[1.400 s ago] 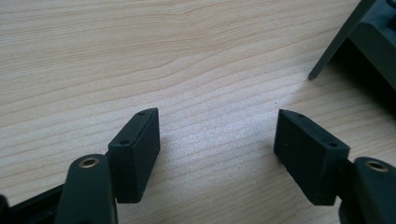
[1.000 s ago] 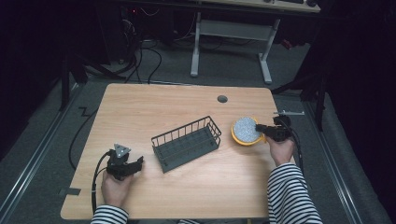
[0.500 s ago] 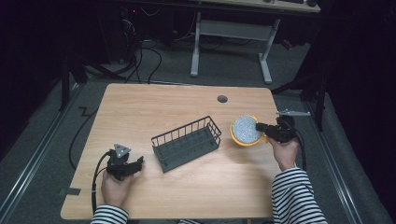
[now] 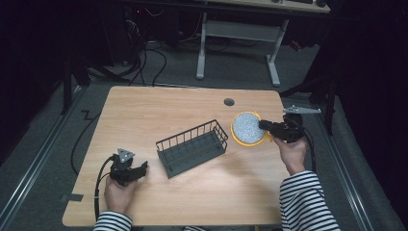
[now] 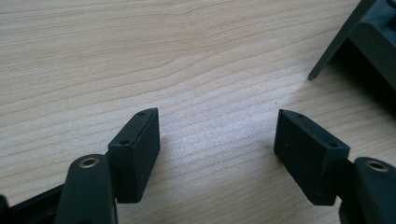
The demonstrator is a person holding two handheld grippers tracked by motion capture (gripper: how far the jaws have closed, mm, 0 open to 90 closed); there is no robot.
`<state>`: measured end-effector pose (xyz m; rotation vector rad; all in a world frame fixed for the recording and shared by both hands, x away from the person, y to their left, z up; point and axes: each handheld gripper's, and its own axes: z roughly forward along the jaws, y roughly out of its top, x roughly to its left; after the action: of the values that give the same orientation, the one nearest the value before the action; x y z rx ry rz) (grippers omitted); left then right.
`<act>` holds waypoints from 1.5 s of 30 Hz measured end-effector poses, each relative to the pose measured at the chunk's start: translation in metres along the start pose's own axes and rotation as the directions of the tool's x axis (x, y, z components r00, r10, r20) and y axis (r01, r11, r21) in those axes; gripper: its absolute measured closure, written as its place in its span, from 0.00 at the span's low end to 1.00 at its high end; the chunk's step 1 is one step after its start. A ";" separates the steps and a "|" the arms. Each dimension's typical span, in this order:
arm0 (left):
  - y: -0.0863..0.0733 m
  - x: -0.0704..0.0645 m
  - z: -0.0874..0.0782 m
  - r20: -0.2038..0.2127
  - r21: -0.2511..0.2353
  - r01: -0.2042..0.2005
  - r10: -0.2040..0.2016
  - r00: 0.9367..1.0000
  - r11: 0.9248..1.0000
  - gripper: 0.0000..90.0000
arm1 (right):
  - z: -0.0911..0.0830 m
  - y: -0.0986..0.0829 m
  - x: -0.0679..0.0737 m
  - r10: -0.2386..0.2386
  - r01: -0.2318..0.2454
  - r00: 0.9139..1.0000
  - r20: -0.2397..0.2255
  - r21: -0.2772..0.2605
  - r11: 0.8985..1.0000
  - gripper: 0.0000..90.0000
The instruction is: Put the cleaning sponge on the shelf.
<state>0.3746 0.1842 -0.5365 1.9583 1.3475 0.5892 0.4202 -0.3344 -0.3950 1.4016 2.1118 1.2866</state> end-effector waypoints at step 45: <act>0.000 -0.001 0.000 -0.002 0.000 0.000 0.000 1.000 1.000 0.35 | 0.105 0.048 0.090 -0.119 0.135 0.974 -0.191 0.073 0.988 0.92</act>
<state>0.3742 0.1837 -0.5365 1.9582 1.3484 0.5911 0.4739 -0.1976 -0.3951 1.1959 2.3633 1.3365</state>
